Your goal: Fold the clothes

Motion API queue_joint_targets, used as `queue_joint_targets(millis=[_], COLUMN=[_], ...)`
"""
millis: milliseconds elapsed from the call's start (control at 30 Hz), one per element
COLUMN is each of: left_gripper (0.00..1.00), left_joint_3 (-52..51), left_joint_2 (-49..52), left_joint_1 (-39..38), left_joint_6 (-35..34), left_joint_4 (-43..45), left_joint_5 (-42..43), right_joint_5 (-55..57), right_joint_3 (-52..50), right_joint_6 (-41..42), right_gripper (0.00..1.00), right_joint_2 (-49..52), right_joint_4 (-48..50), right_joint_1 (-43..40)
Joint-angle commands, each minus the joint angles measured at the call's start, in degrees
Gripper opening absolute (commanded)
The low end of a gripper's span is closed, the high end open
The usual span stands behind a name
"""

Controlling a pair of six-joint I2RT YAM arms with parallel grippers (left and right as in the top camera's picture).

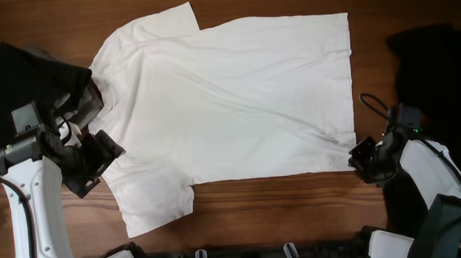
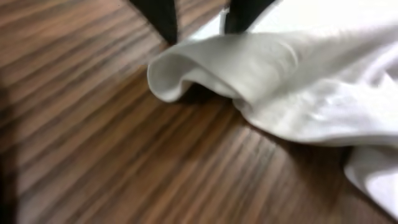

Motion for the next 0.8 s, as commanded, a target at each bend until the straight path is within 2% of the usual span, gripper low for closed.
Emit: queue_joint_targets(millis=[0, 100, 267, 500, 767], left_gripper=[0.85, 0.86, 0.86, 0.86, 0.86], left_joint_3=[0.52, 0.52, 0.52, 0.52, -4.57], left_joint_2=[0.07, 0.07, 0.07, 0.07, 0.07], left_joint_1=[-0.2, -0.2, -0.2, -0.2, -0.2], left_joint_6=[-0.28, -0.28, -0.28, -0.55, -3.56], left_joint_4=[0.04, -0.09, -0.2, -1.38, -3.91], left_joint_5=[-0.37, -0.37, -0.37, -0.33, 1.36], right_joint_5=[0.33, 0.04, -0.83, -1.55, -6.54], right_joint_3=[1.81, 7.43, 13.03, 17.44, 17.42], right_joint_6=[-3.63, -9.25, -11.78, -9.11, -8.85], right_gripper=[0.06, 0.04, 0.04, 0.04, 0.04], right_joint_2=[-0.28, -2.34, -5.31, -8.55, -8.5], right_joint_4=[0.11, -2.97, -9.44, -17.0, -12.79], right_joint_1=[-0.2, -0.17, -0.17, -0.17, -0.17])
